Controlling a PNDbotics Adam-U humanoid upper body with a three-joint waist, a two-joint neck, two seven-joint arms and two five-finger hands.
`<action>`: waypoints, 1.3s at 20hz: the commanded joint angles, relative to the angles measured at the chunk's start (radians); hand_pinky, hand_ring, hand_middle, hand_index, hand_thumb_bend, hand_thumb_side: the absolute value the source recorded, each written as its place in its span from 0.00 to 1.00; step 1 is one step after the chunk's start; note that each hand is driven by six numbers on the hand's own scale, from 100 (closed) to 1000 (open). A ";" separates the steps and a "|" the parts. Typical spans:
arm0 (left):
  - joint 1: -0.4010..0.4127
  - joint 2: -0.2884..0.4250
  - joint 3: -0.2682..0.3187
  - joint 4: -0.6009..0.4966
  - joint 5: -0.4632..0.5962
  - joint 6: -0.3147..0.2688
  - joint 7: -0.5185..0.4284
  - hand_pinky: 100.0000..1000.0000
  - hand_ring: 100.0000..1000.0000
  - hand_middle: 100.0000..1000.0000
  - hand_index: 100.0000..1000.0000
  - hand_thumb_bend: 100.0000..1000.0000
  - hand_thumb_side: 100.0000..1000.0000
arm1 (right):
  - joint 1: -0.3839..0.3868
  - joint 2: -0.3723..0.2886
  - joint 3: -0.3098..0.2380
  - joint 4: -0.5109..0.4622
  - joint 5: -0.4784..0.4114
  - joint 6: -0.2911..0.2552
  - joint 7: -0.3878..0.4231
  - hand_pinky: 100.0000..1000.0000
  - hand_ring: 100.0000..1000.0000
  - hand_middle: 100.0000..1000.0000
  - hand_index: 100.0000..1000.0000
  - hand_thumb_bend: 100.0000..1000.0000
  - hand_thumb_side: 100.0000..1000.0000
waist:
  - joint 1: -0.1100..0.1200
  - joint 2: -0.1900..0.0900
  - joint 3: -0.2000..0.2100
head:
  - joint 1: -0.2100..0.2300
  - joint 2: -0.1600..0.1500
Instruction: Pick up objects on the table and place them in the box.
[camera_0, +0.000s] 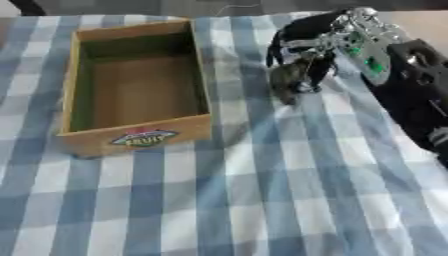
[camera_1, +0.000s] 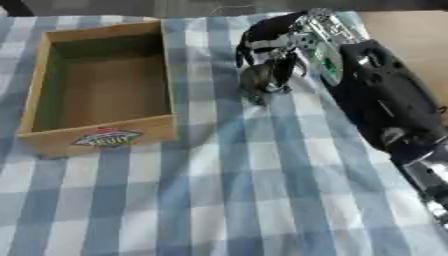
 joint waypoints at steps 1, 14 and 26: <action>-0.018 0.018 0.006 -0.019 -0.001 -0.003 -0.001 0.85 0.87 0.87 0.87 0.00 0.65 | -0.008 -0.031 -0.007 -0.012 0.029 0.005 0.003 0.75 0.83 0.56 0.80 0.40 0.04 | 0.004 -0.017 -0.001 | 0.001 -0.009; -0.021 0.019 0.007 -0.019 0.001 -0.003 0.002 0.85 0.87 0.87 0.87 0.00 0.65 | -0.017 -0.024 -0.012 0.007 0.054 0.005 0.039 0.74 0.83 0.51 0.72 0.35 0.00 | 0.003 -0.013 0.003 | 0.000 -0.009; -0.024 0.019 0.007 -0.019 0.001 -0.003 0.002 0.85 0.87 0.87 0.87 0.00 0.65 | -0.019 -0.024 -0.015 0.006 0.037 0.038 -0.007 0.72 0.81 0.50 0.59 0.21 0.00 | 0.003 -0.016 0.004 | -0.001 -0.012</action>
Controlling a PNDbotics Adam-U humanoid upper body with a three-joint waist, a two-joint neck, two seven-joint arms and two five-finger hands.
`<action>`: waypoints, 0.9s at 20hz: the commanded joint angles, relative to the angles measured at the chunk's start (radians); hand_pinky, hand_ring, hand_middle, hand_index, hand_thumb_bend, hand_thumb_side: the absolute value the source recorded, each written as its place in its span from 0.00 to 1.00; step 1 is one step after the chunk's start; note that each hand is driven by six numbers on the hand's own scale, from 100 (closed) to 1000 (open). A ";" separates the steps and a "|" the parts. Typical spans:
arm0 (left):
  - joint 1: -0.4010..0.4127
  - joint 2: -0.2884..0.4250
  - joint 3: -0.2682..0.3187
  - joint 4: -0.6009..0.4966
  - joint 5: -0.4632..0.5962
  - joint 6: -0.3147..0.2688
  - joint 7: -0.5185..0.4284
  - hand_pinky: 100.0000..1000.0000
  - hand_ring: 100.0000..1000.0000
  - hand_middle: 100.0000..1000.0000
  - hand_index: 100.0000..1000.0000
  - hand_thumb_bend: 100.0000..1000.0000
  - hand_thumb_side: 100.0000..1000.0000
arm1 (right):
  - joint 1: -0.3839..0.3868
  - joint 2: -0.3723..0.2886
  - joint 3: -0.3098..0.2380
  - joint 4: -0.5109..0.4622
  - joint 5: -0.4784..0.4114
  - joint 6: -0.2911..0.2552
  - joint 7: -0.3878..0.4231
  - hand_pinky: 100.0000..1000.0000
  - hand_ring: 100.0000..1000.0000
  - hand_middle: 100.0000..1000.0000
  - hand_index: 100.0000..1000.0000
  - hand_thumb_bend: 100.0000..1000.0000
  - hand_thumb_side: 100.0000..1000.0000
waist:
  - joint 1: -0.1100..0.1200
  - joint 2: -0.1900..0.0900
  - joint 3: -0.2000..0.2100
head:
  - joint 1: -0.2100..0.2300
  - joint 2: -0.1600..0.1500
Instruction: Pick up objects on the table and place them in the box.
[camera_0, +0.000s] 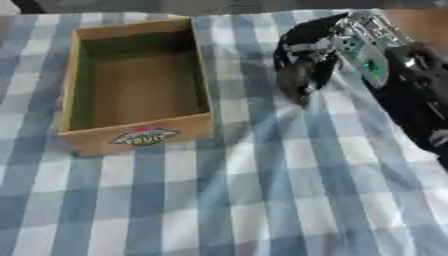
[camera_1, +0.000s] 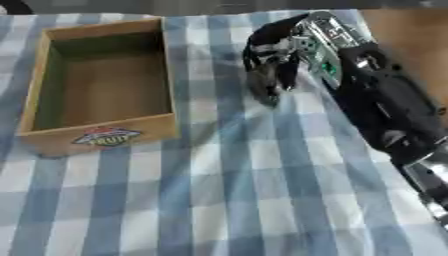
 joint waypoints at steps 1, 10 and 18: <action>-0.018 0.019 0.007 -0.019 0.001 -0.001 0.001 0.85 0.87 0.87 0.87 0.00 0.65 | -0.023 -0.024 -0.015 -0.009 -0.008 0.009 -0.024 0.71 0.80 0.50 0.58 0.18 0.00 | 0.003 -0.022 0.002 | -0.001 -0.012; -0.017 0.019 0.008 -0.019 0.001 -0.001 0.001 0.85 0.87 0.87 0.87 0.00 0.65 | -0.022 -0.025 -0.014 -0.015 -0.012 0.033 -0.077 0.71 0.80 0.50 0.51 0.00 0.02 | 0.002 -0.024 0.001 | -0.002 -0.012; -0.016 0.020 0.008 -0.019 -0.001 -0.001 0.000 0.85 0.87 0.87 0.87 0.00 0.66 | -0.033 -0.028 -0.018 -0.039 -0.025 0.041 -0.076 0.70 0.79 0.49 0.49 0.00 0.03 | 0.001 -0.029 -0.004 | -0.001 -0.007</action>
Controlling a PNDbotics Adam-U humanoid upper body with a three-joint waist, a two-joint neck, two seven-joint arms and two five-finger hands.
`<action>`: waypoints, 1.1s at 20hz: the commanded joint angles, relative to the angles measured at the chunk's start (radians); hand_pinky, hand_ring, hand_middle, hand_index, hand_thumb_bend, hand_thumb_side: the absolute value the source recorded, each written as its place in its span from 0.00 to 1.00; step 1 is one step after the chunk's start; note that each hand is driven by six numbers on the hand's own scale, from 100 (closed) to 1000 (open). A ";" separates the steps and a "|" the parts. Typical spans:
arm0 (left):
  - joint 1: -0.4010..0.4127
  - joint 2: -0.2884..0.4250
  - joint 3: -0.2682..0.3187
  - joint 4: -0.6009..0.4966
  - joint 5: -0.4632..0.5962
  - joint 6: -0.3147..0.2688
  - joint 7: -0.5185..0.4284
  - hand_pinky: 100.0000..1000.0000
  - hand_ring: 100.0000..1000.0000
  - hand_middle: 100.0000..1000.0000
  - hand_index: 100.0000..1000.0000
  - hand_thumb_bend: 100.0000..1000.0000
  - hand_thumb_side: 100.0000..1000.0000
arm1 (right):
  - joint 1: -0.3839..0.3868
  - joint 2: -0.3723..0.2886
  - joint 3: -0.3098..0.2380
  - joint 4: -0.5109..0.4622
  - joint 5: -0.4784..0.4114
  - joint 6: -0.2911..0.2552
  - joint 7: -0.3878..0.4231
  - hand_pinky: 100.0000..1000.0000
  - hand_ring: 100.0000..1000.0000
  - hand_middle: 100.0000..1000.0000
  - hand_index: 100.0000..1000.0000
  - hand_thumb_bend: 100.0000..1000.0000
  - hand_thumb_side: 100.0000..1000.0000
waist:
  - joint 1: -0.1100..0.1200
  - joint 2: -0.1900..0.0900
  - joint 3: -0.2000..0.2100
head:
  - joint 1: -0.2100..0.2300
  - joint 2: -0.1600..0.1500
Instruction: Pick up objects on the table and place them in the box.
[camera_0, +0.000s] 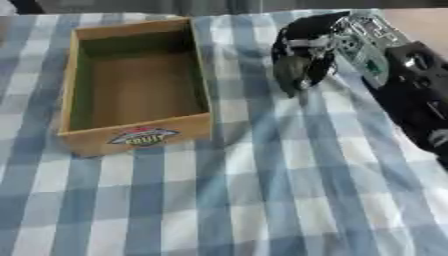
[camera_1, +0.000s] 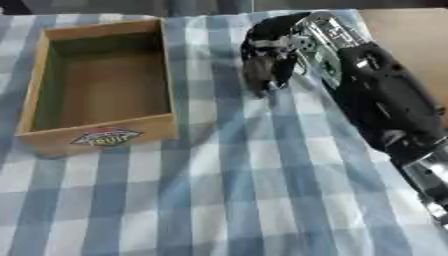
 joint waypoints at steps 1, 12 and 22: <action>-0.015 0.020 0.008 -0.019 -0.001 -0.001 0.000 0.85 0.87 0.87 0.87 0.00 0.65 | -0.034 -0.029 -0.018 -0.037 -0.016 0.007 -0.002 0.70 0.79 0.48 0.48 0.00 0.03 | 0.001 -0.030 -0.002 | 0.001 -0.006; -0.014 0.021 0.006 -0.019 -0.002 -0.001 -0.003 0.84 0.87 0.87 0.87 0.00 0.65 | -0.083 -0.023 -0.001 -0.085 -0.025 0.006 0.007 0.71 0.78 0.46 0.42 0.00 0.04 | -0.006 -0.041 -0.006 | -0.002 -0.001; -0.014 0.021 0.004 -0.019 -0.002 -0.003 -0.004 0.84 0.87 0.87 0.87 0.00 0.65 | -0.143 0.004 0.023 -0.128 -0.042 -0.013 0.026 0.70 0.77 0.41 0.27 0.00 0.04 | -0.015 -0.048 -0.004 | 0.000 -0.004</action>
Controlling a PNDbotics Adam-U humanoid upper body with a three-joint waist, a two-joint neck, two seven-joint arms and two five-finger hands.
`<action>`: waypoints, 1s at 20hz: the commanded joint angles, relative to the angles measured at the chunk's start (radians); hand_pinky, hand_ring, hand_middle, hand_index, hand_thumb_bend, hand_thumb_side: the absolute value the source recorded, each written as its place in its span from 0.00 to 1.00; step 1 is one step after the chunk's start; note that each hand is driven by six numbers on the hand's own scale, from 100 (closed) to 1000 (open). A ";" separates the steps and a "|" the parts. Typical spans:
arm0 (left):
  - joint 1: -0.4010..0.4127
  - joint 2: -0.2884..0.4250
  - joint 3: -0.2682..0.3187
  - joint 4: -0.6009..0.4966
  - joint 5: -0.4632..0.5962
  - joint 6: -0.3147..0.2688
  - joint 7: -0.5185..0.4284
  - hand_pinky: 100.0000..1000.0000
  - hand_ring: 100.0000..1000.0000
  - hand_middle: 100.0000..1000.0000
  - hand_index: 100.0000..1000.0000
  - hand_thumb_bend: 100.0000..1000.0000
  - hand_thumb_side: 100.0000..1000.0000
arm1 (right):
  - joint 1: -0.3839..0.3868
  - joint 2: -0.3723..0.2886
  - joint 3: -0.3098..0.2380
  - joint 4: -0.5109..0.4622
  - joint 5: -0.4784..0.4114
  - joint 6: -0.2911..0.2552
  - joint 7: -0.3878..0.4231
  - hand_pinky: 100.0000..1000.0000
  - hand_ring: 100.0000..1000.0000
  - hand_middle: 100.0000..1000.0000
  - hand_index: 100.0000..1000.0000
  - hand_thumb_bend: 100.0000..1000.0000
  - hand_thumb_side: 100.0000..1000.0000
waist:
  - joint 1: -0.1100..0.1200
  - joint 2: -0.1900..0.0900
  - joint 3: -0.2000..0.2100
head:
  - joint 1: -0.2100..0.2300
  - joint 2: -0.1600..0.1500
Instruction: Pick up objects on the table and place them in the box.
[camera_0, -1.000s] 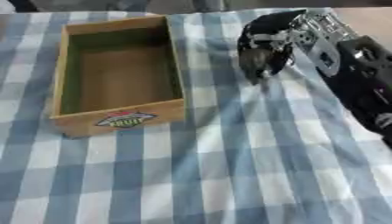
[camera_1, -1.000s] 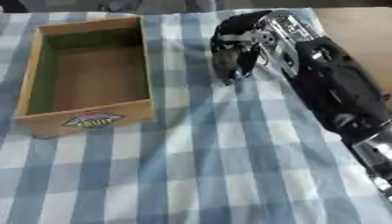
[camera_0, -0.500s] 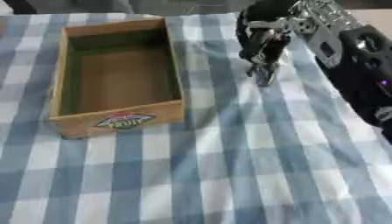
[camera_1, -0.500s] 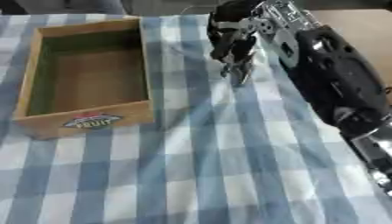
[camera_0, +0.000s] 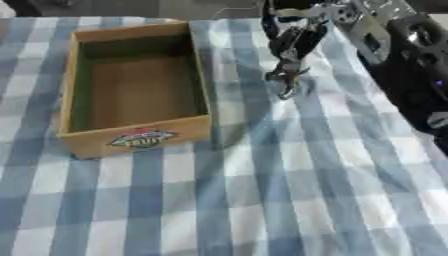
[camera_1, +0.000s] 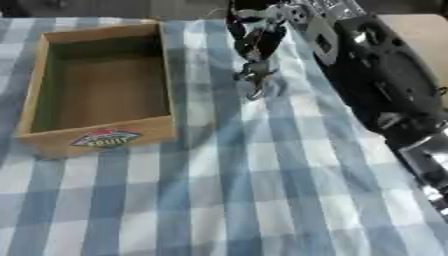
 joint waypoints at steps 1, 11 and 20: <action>-0.015 0.021 0.003 -0.019 -0.002 -0.002 -0.004 0.84 0.87 0.87 0.87 0.00 0.65 | -0.036 -0.011 -0.001 -0.033 -0.015 -0.009 0.009 0.70 0.77 0.40 0.26 0.00 0.04 | 0.000 -0.031 0.001 | -0.001 -0.005; -0.019 0.020 0.000 -0.019 -0.002 -0.004 -0.008 0.84 0.87 0.87 0.87 0.00 0.65 | -0.086 0.011 0.013 -0.060 -0.036 -0.001 0.006 0.68 0.74 0.31 0.11 0.00 0.04 | -0.007 -0.039 0.006 | -0.004 -0.013; -0.021 0.020 -0.004 -0.019 -0.002 -0.007 -0.014 0.84 0.87 0.87 0.87 0.00 0.65 | -0.169 0.063 0.003 -0.059 -0.006 0.005 -0.024 0.68 0.74 0.30 0.09 0.00 0.06 | -0.019 -0.053 0.016 | -0.011 -0.019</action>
